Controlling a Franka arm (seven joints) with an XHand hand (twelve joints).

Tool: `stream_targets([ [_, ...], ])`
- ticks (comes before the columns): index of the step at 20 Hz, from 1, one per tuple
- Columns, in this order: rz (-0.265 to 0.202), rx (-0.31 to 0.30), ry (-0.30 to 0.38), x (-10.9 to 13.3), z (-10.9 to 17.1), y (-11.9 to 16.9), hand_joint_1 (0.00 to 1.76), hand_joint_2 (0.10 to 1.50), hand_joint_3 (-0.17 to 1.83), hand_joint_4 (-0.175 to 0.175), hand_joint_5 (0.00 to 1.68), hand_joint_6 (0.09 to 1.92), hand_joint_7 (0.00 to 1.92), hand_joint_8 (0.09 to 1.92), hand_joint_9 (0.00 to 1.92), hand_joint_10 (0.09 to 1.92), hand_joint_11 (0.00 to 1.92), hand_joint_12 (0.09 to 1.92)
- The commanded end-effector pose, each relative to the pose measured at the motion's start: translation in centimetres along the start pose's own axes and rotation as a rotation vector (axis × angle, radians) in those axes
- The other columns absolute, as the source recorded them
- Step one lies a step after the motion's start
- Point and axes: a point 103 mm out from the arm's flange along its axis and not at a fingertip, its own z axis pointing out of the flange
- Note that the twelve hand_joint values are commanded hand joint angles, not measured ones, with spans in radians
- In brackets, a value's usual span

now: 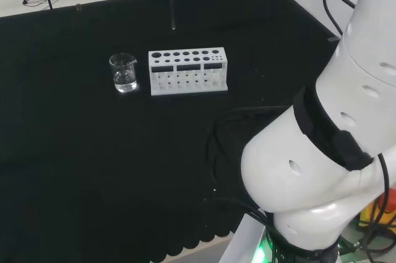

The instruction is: Stir in the beaker to the left of the white test tube rack with the glass rod.

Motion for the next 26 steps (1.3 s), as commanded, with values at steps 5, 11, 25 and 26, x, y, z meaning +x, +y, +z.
stream_targets([
  [5,-0.024,-0.002,0.021,0.9,-0.1,0.6,1.31,1.10,-0.17,-0.175,1.41,0.09,1.14,1.09,1.54,0.95,1.67,0.60],
  [11,-0.056,-0.006,0.056,2.3,-0.2,1.8,1.31,1.10,-0.17,-0.175,1.41,0.09,1.14,1.08,1.54,0.94,1.68,0.60],
  [25,-0.211,-0.005,0.063,9.1,-0.2,3.7,1.31,1.10,-0.17,-0.175,1.41,0.09,1.14,1.08,1.54,0.94,1.68,0.60],
  [26,-0.219,-0.002,0.062,9.4,-0.1,3.8,1.31,1.10,-0.17,-0.175,1.41,0.09,1.14,1.08,1.54,0.94,1.68,0.60],
])
